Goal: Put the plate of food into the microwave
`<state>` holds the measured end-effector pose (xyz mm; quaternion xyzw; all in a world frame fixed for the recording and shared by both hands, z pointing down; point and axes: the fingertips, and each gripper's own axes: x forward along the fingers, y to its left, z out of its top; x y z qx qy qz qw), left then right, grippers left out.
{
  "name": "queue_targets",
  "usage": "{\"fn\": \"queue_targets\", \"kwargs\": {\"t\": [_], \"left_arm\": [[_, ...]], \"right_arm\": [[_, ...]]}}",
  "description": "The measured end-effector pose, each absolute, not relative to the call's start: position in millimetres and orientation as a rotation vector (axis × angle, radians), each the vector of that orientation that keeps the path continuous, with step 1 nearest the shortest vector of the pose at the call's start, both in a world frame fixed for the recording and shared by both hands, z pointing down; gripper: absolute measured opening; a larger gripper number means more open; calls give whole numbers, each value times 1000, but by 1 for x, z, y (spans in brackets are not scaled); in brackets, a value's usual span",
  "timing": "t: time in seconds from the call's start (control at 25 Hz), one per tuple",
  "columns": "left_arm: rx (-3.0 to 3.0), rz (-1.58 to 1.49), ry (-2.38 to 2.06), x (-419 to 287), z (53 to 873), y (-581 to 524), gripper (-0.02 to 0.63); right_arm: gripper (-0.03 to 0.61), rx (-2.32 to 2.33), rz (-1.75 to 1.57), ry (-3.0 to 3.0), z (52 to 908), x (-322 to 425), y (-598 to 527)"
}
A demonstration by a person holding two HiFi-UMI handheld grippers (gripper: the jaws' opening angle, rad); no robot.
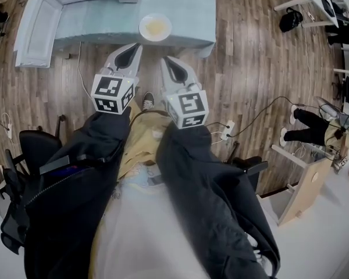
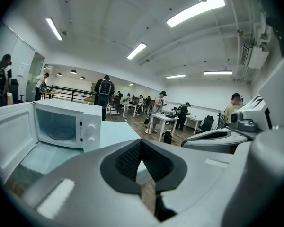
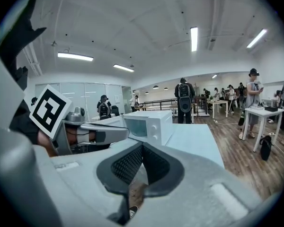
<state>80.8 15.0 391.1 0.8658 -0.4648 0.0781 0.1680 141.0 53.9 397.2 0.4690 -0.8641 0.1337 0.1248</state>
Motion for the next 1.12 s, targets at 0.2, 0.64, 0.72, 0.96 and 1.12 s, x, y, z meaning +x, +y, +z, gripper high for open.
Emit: {"fn": "queue_targets", "kwargs": {"t": [0.2, 0.64, 0.72, 0.96, 1.12], "left_arm": [[2426, 247, -1367, 48, 395, 1, 0], [2338, 275, -1388, 8, 407, -15, 0], [2316, 274, -1383, -16, 415, -29, 0], [2271, 254, -1376, -71, 426, -73, 0], [2266, 257, -1329, -82, 435, -90, 0]], "right_arm": [[-5, 1307, 408, -2544, 401, 110, 38], [-5, 1222, 499, -2526, 414, 75, 13], [-5, 1199, 508, -2510, 422, 51, -1], [-5, 1127, 507, -2480, 433, -7, -40], [-5, 1123, 511, -2452, 442, -25, -57]]}}
